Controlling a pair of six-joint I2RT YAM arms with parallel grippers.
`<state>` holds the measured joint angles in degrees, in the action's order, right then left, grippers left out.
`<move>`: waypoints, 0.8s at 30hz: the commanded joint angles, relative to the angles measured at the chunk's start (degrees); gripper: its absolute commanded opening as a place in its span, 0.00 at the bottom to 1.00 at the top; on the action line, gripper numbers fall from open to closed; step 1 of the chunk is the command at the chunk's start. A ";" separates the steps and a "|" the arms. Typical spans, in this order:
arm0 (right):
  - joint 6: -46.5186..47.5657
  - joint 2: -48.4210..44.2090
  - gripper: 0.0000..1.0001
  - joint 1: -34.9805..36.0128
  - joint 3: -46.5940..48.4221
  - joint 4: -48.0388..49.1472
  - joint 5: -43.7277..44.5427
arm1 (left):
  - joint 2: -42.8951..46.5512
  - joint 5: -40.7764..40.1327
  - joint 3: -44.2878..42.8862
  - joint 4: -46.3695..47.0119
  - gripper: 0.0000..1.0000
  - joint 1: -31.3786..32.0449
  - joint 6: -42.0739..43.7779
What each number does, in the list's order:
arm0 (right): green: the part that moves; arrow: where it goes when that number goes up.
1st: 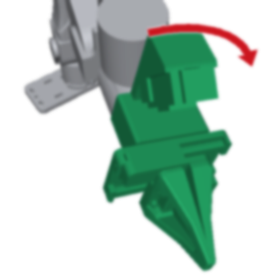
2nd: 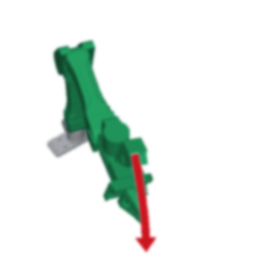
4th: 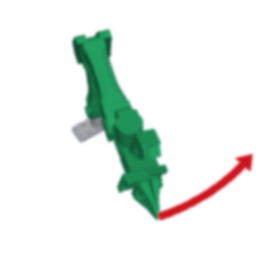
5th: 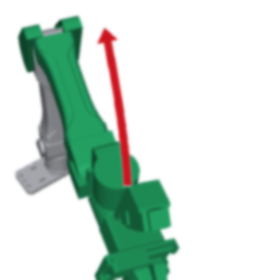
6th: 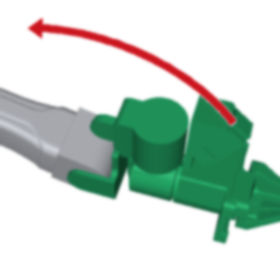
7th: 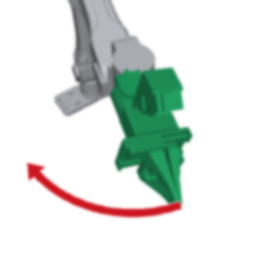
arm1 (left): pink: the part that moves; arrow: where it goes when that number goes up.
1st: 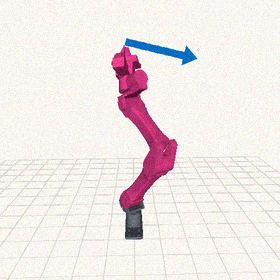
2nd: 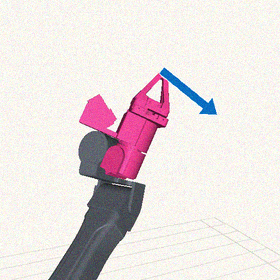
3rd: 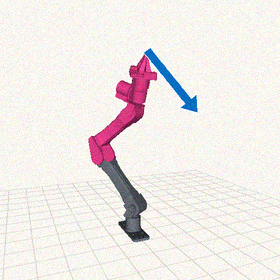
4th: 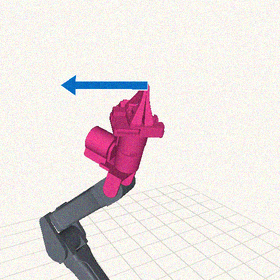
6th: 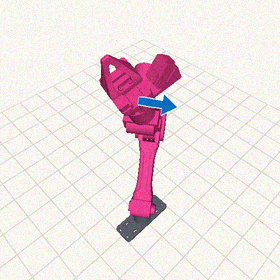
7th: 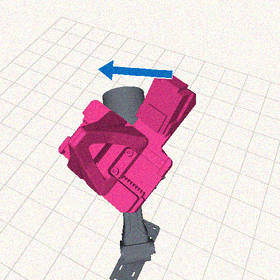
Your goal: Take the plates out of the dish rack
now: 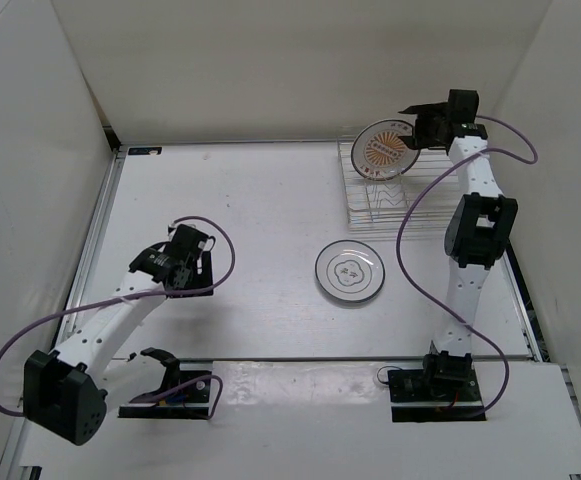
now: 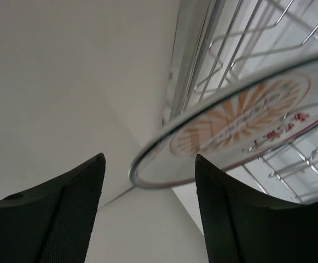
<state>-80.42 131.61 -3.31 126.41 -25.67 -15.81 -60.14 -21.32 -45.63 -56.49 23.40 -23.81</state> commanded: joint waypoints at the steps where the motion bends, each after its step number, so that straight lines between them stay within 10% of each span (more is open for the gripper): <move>1: -5.87 1.53 0.68 -0.64 3.85 5.71 -1.84 | -1.11 -2.41 -2.89 1.91 1.00 -1.16 0.17; 24: -2.11 3.56 0.43 -2.75 -4.59 7.48 -16.09 | -4.99 -1.00 -5.35 1.74 1.00 -3.53 -0.09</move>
<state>-85.01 135.26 -5.63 123.33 -16.19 -29.41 -66.22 -22.04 -49.58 -55.13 20.60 -23.81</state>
